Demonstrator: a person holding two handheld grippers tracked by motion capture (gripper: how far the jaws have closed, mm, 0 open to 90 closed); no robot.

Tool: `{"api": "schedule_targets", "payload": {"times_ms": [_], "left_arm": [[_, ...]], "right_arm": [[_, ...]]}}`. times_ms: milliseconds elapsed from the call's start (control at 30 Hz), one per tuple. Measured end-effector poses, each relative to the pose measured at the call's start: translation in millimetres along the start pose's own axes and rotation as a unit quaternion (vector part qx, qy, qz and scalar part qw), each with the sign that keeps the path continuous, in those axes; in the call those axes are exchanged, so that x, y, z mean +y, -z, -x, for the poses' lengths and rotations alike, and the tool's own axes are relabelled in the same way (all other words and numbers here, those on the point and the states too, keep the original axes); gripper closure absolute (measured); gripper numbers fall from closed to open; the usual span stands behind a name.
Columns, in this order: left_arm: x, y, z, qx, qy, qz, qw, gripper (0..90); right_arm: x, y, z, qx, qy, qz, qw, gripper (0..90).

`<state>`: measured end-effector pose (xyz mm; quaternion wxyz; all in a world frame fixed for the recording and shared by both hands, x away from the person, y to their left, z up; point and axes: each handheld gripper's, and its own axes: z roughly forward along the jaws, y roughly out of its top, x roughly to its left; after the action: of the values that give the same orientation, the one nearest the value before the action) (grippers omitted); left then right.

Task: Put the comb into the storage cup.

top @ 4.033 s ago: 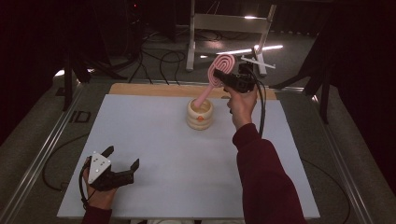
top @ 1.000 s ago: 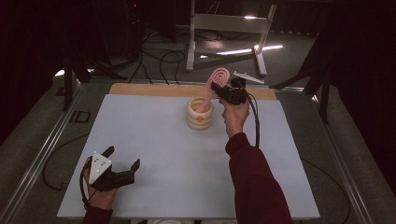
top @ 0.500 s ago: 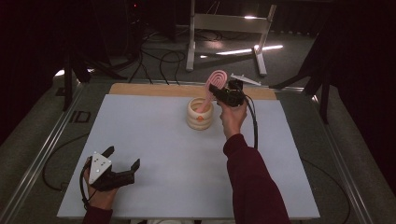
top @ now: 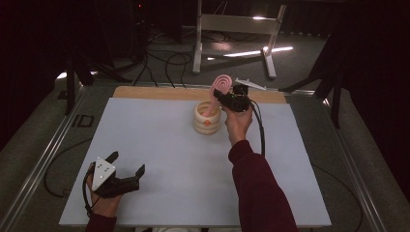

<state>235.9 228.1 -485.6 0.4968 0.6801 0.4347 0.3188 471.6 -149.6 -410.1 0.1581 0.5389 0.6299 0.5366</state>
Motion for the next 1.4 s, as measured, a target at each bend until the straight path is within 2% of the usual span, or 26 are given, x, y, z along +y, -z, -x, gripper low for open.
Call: {"api": "schedule_targets", "payload": {"times_ms": [433,1400], "left_arm": [[-0.3,-0.6,0.5,-0.002,0.0,-0.001,1.0,0.2],[-0.1,-0.1,0.2,-0.001,0.0,-0.001,1.0,0.2]], "right_arm": [[-3.8,-3.4,-2.9,-0.005,0.009,-0.005,0.9999,63.5],[-17.6,-12.0,-4.0,-0.017,-0.004,-0.001,0.9998,63.5]]}}
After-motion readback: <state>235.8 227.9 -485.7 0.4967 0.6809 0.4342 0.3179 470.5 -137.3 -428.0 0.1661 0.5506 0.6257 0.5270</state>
